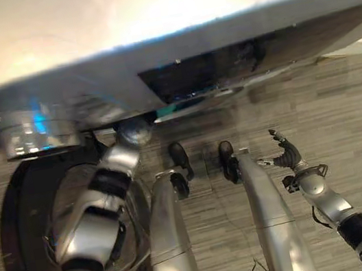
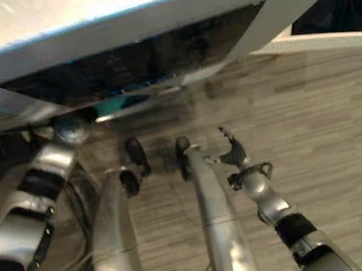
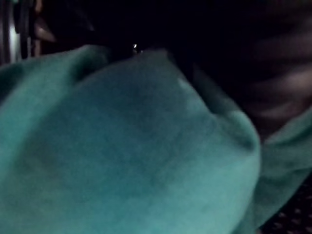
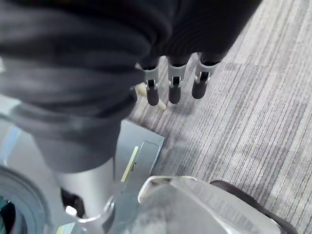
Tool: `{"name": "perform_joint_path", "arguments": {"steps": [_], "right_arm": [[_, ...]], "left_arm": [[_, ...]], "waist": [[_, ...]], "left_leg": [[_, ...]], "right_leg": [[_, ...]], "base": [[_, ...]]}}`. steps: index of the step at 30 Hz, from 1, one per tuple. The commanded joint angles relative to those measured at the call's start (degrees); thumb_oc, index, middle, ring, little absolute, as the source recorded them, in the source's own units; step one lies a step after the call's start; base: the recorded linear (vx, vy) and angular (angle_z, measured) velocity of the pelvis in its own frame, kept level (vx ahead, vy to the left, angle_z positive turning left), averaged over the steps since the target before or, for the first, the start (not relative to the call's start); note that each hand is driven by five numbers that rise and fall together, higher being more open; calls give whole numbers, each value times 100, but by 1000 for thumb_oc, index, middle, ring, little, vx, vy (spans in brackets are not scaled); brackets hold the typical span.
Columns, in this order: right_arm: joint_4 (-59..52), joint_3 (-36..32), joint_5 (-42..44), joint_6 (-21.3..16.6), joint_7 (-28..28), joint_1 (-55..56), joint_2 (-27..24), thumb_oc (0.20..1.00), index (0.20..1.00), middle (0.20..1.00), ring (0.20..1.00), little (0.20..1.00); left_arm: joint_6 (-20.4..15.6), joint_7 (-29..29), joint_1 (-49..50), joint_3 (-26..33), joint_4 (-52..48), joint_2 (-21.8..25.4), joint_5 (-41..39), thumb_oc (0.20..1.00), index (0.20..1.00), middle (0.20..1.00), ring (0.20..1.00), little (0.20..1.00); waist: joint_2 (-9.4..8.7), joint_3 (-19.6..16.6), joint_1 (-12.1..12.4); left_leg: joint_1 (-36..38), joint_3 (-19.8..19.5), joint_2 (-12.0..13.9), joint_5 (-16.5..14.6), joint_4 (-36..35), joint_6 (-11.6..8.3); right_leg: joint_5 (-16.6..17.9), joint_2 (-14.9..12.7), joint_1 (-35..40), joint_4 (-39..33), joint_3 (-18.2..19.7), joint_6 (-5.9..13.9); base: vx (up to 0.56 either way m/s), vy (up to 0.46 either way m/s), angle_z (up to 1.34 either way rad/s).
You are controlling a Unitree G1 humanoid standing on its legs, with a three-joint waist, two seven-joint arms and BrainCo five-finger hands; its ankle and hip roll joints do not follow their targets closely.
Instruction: Grab the laundry basket,head to the washer,open it,put in the laundry and shut it.
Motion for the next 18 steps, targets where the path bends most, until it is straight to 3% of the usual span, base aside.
{"name": "perform_joint_path", "arguments": {"steps": [1,4,11,16,18], "right_arm": [[-416,30,246,-451,-142,503,-50,1000,1000,1000,1000,1000],[-386,84,273,-474,-87,459,-116,1000,1000,1000,1000,1000],[-315,68,357,-411,155,599,-130,1000,1000,1000,1000,1000],[-60,-23,330,-181,238,710,-56,1000,1000,1000,1000,1000],[196,-154,289,-3,252,768,0,1000,1000,1000,1000,1000]], "left_arm": [[-10,680,-457,-121,399,283,537,1000,1000,1000,1000,1000],[74,548,-660,-209,748,188,533,1000,1000,1000,1000,1000],[32,59,28,3,599,-74,426,1000,1000,1000,1000,1000],[-78,-385,1662,458,-316,-429,365,1000,1000,1000,1000,1000],[-145,-685,2636,665,-770,-626,309,1000,1000,1000,1000,1000]], "waist": [[150,-628,-176],[139,-580,-161],[126,-685,-53],[94,-836,141],[76,-933,268]], "left_leg": [[-240,-344,115,-662,288,-120],[-402,-439,119,-686,507,-77],[-150,-549,55,-648,454,-100],[842,-494,26,-430,-481,-255],[1687,-462,-40,-249,-1335,-321]], "right_leg": [[313,57,-116,-906,358,492],[270,74,-208,-753,304,492],[252,46,44,-786,178,439],[390,-69,950,-1514,46,480],[534,-131,1728,-2223,-6,513]], "base": [[-18,-46,-12],[5,-53,-3],[8,-38,5],[-21,-16,21],[1,4,16]]}}
